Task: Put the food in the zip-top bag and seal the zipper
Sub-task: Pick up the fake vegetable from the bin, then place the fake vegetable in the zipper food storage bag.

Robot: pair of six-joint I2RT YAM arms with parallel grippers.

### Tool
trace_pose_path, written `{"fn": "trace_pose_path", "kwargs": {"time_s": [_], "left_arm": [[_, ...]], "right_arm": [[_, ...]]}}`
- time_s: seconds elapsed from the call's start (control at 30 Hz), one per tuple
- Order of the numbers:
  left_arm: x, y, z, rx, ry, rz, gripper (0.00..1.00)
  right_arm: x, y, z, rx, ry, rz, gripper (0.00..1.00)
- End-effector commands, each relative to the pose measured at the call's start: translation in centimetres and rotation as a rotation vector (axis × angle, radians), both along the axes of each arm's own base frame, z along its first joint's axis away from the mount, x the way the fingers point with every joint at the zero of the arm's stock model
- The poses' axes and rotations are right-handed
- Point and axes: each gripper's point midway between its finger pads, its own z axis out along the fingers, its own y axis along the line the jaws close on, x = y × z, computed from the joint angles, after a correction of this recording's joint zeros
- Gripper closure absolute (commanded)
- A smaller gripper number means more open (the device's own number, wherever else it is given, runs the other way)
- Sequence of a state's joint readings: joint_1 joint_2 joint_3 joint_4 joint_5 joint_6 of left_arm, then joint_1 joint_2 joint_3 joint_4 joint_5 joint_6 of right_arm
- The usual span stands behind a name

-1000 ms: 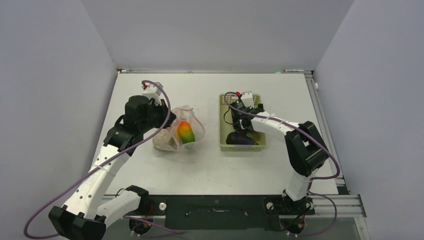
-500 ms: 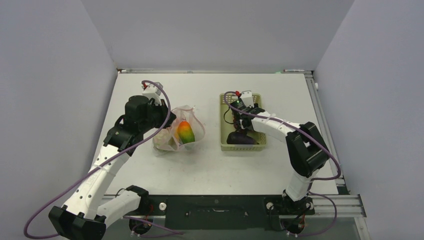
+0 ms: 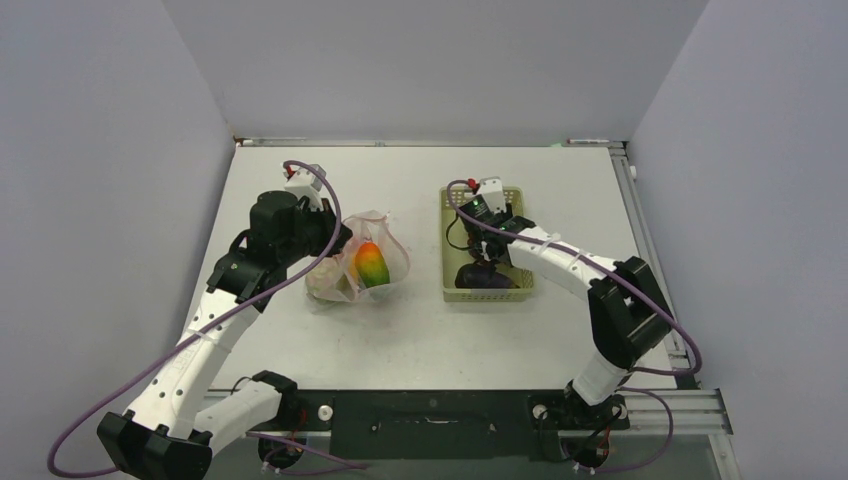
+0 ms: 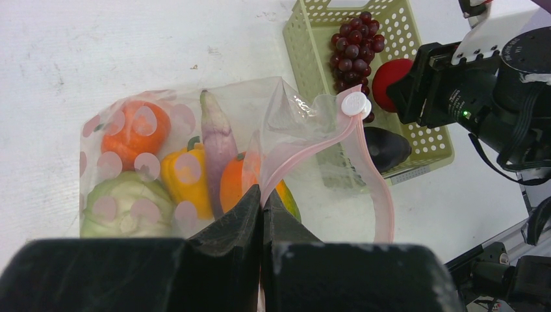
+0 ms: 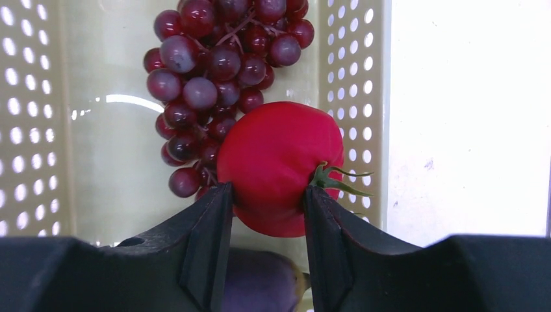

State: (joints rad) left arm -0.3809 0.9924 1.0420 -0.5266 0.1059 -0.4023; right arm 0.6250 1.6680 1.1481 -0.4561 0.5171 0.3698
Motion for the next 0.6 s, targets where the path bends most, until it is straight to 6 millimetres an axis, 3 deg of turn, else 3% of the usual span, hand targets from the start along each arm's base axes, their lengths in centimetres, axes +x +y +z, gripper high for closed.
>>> {"fn": "trace_pose_path", "kwargs": {"time_s": [0.0, 0.57], "left_arm": [[0.4, -0.2, 1.7, -0.012, -0.067, -0.009, 1.00], [0.5, -0.2, 1.7, -0.011, -0.065, -0.009, 1.00]], "right_arm": [[0.5, 1.2, 4.7, 0.056, -0.102, 0.013, 0.75], [-3.1, 8.4, 14.9, 0.307, -0.248, 0.251, 0.75]]}}
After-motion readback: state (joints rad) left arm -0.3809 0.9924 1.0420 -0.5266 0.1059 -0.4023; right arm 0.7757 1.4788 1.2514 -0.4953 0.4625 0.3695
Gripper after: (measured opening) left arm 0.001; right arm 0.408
